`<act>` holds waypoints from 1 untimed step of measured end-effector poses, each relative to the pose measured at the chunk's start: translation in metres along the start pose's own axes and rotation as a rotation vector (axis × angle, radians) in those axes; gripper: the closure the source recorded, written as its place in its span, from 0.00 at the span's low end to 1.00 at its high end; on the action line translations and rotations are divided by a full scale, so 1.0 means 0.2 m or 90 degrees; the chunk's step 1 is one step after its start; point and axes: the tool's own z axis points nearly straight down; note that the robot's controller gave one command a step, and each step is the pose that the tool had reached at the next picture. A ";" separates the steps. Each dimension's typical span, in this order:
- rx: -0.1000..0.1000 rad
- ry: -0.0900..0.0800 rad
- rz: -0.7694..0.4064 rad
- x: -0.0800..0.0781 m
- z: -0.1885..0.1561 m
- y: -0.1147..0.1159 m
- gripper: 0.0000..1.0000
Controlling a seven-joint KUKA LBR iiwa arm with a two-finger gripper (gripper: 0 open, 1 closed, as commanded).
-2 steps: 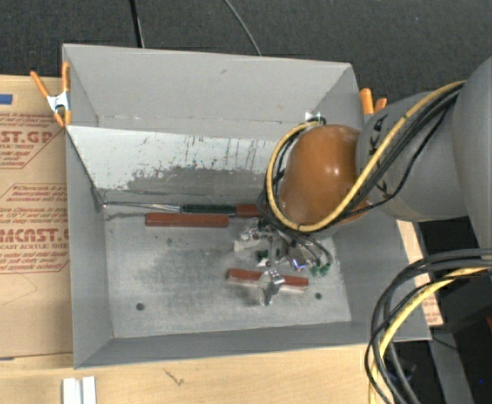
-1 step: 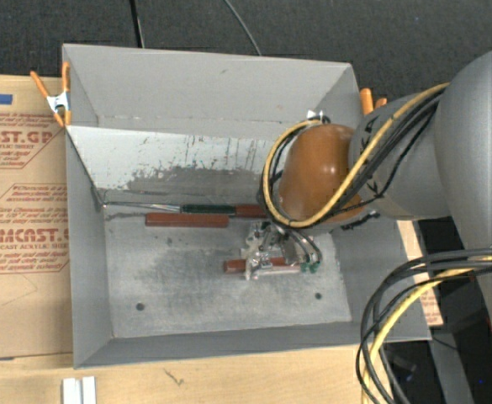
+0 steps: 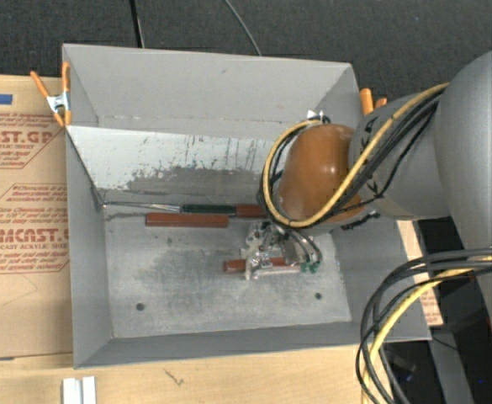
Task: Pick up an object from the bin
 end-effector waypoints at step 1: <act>0.000 0.013 0.034 -0.03 -0.95 -0.06 1.00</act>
Offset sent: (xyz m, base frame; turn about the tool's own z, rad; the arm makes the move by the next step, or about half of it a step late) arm 0.0000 0.0000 0.0000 0.0000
